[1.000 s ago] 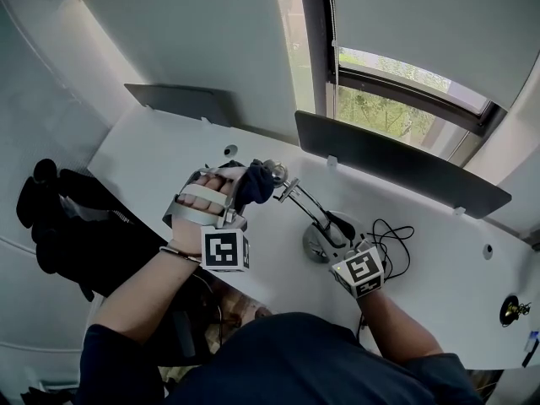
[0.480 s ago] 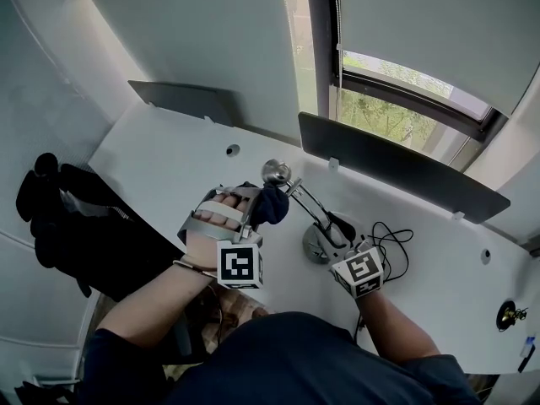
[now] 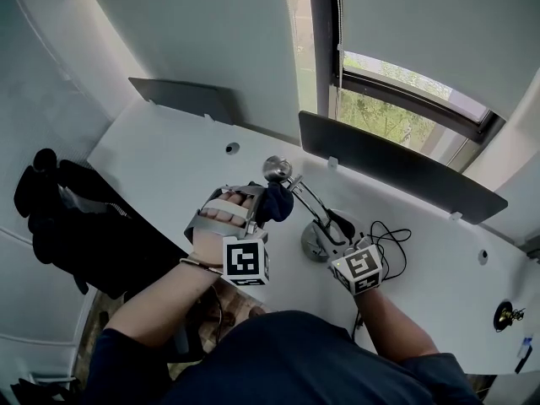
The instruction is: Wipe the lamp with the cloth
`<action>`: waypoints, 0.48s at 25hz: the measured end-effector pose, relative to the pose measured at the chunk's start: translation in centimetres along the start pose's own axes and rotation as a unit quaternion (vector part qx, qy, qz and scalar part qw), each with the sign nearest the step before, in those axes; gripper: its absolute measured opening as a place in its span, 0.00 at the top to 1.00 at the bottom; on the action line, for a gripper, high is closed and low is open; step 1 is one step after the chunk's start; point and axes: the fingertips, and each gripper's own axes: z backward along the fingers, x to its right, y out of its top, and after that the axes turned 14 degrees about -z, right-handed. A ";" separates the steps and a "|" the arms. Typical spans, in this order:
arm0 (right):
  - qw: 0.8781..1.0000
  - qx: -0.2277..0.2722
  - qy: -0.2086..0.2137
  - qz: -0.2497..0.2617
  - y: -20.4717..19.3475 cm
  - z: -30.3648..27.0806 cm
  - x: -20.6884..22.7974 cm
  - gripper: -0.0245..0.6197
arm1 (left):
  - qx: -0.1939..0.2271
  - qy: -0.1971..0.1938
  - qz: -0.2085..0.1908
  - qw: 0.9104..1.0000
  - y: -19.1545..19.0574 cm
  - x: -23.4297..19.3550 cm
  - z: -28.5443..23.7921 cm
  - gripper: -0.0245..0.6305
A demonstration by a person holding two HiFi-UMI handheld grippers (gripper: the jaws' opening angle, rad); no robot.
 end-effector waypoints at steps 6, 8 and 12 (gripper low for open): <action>1.000 -0.015 -0.004 0.002 0.1 0.2 -0.1 0.72 | 0.008 0.002 0.053 0.999 -1.0 0.7 1.5 0.76; 1.000 -0.023 -0.009 0.004 0.1 0.3 0.0 0.72 | 0.016 0.002 0.086 0.996 -1.1 1.0 2.0 0.76; 0.999 -0.036 -0.017 0.017 0.1 0.9 -0.1 0.72 | 0.043 0.000 0.158 0.986 -0.8 1.9 3.0 0.76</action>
